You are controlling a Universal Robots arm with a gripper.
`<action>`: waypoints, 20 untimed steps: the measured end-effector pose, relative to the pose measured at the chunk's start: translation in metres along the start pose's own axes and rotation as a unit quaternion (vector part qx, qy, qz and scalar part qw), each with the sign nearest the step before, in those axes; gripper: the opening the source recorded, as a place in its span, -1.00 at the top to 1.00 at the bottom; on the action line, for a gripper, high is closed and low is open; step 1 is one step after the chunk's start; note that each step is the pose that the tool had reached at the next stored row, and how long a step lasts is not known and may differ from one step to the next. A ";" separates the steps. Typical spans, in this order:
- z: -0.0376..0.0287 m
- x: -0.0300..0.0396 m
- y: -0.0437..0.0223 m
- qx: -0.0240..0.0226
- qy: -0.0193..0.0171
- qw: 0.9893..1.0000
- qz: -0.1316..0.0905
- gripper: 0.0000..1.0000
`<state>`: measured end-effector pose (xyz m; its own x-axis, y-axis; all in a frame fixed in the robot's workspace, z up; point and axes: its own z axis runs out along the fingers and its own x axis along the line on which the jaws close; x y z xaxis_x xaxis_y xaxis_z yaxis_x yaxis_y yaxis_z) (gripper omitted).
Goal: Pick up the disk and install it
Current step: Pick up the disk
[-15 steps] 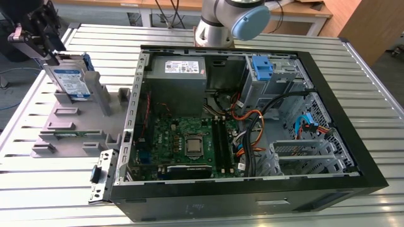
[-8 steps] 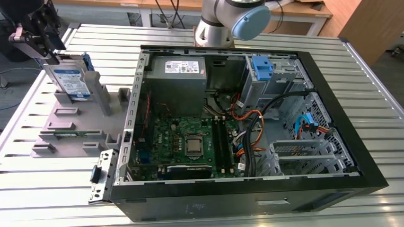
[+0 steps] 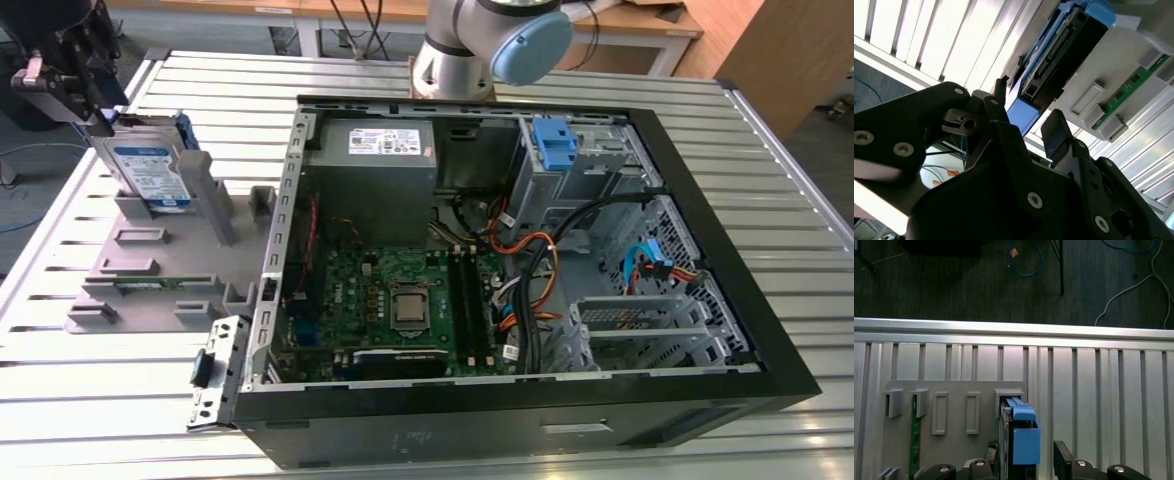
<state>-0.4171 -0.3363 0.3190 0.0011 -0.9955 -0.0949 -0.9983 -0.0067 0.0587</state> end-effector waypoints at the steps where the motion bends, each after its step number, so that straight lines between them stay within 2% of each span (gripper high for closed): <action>1: 0.0000 0.0000 0.0000 0.000 0.000 1.000 0.000 -0.10; 3: 0.0006 0.0000 -0.0001 0.000 0.001 1.000 0.000 -0.10; 4: 0.0014 0.0001 0.0001 0.000 0.003 1.000 0.000 -0.10; 7: 0.0040 -0.0004 0.0009 0.000 0.014 1.000 0.001 -0.10; 10: 0.0055 -0.0007 0.0019 0.000 0.030 1.000 0.001 -0.10; 11: 0.0057 -0.0007 0.0023 0.000 0.034 0.999 0.001 -0.10; 13: 0.0059 -0.0007 0.0035 0.001 0.036 0.999 0.001 -0.10; 14: 0.0062 -0.0007 0.0040 0.003 0.036 0.999 0.001 -0.10; 18: 0.0075 -0.0006 0.0049 0.020 0.036 0.999 -0.004 -0.10; 20: 0.0081 -0.0005 0.0058 0.023 0.036 0.999 -0.004 -0.10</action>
<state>-0.4233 -0.3351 0.3114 0.0122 -0.9997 -0.0224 -0.9999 -0.0125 0.0116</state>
